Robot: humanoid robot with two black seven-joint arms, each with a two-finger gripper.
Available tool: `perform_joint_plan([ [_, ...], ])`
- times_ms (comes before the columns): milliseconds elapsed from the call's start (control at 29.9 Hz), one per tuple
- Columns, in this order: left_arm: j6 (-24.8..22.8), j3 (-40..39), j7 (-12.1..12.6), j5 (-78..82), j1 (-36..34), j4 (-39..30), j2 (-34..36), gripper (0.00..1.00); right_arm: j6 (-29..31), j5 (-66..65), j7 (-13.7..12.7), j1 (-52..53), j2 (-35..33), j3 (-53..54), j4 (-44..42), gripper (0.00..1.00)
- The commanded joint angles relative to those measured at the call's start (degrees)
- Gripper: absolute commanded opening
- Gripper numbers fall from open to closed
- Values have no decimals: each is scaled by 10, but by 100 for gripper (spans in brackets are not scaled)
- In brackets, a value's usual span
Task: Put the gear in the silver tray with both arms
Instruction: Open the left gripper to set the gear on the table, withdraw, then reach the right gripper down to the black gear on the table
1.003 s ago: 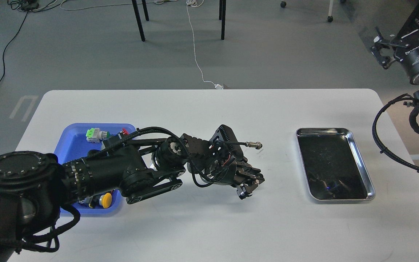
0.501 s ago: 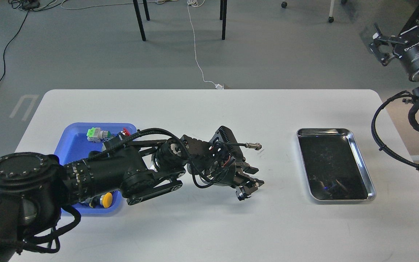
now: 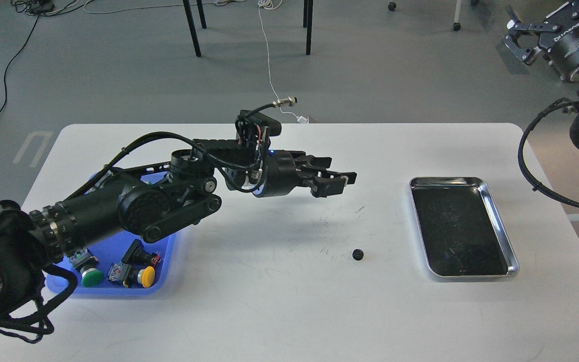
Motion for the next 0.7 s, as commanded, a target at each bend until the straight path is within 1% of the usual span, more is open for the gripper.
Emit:
perform_joint_plan([
  [0, 7, -56, -4, -199, 1, 3, 48, 97, 0, -83, 0, 68, -1, -43, 23, 99],
  [134, 5, -96, -5, -393, 4, 35, 85, 98, 0, -137, 1, 119, -1, -103, 49, 99],
  [301, -1, -102, -4, -649, 6, 80, 107, 98, 0, -196, 13, 209, 12, -247, 86, 99],
  [368, -14, -102, -3, -751, 7, 95, 115, 98, 0, -216, 14, 245, 25, -312, 107, 98],
  [435, -40, -102, -3, -832, 9, 105, 124, 98, 0, -237, 13, 277, 35, -373, 137, 97],
  [501, -57, -105, -3, -879, 16, 106, 134, 98, 0, -266, 13, 304, 35, -437, 186, 97],
  [602, -60, -130, 0, -898, 27, 106, 144, 98, 0, -359, 13, 353, 38, -519, 249, 97],
  [669, -61, -144, 1, -899, 36, 106, 147, 98, 0, -422, 14, 374, 46, -553, 274, 96],
])
